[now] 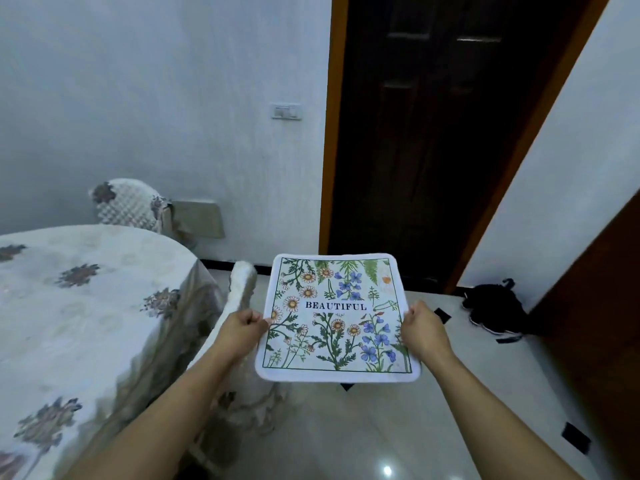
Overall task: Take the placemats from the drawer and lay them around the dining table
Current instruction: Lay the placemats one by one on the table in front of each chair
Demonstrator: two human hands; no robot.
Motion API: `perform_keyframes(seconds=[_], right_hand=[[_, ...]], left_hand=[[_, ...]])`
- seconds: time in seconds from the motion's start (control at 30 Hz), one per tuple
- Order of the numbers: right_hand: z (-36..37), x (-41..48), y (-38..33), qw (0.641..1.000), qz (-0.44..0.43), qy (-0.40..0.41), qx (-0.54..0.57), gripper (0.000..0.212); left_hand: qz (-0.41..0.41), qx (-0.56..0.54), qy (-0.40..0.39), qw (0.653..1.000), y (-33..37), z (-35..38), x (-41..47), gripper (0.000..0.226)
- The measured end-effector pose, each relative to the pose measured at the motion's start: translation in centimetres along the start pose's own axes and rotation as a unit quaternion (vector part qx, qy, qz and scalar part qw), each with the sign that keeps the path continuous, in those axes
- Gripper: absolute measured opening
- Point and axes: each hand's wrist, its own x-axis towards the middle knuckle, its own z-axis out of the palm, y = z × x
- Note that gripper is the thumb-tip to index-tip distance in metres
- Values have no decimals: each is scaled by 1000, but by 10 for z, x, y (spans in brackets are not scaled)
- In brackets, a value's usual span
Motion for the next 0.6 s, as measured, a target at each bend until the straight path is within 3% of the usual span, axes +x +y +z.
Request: perform_keyframes(seconds=[0.13,0.3,0.47,0.6], right_hand=[[2,64,-17,1000,-3,5,-19,18],[21,139,-62,999,-28,-28,-24,15],[72,228,-164,988,-130,-83,-9,18],[137,273,-259,952,-255,-169,-25,17]], left_hand=[[-8,-13,-28,999,22,8,59,28],[-31,-23,13,999,33,-6,119,25],[-74,-102,122,984,20,-49,162,24],[-118,-152,242,951,0,-88,170,25]])
